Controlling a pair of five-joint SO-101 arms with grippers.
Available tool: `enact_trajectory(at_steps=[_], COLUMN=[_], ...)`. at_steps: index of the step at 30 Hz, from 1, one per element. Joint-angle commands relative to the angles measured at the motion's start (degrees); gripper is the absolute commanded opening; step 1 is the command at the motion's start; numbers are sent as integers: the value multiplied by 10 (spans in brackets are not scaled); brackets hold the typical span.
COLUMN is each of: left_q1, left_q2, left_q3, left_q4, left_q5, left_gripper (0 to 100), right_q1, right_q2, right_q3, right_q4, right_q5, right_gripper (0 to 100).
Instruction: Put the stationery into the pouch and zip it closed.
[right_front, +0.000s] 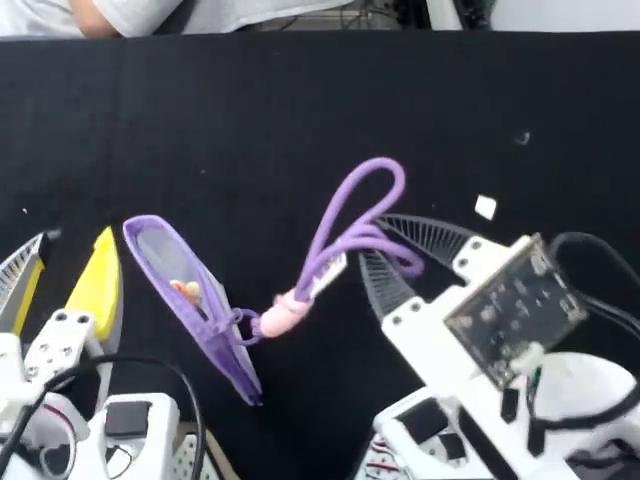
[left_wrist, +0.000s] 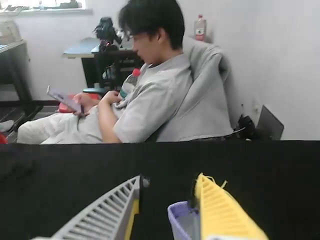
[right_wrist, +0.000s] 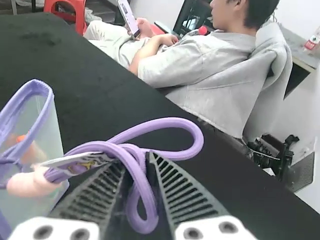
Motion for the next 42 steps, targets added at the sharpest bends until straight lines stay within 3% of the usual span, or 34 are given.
enact_trajectory(at_steps=[1, 4, 10, 15, 19, 28, 35, 42], left_q1=[-44, -87, -169, -167, -56, 127, 286, 391], left_q2=[-23, -62, -180, -355, -344, -290, -291, -347], left_q3=[75, 196, 519, 614, 559, 553, 553, 524], left_q4=[-10, -73, -291, -302, -188, -162, -138, -110], left_q5=[-9, -9, -3, 76, 70, 26, 16, 17], left_gripper=[180, 180, 180, 181, 184, 184, 184, 184], right_q1=[14, 60, 88, 88, 87, 74, -12, -21], right_q2=[20, 18, 21, 22, 52, 158, 249, 333], right_q3=[-56, -73, -75, -74, -80, -127, -217, -281], right_q4=[26, 27, 26, 19, 13, -69, -74, -73], right_q5=[30, 40, 78, 76, 75, 23, -24, -33], right_gripper=[11, 11, 11, 11, 11, 11, 11, 11])
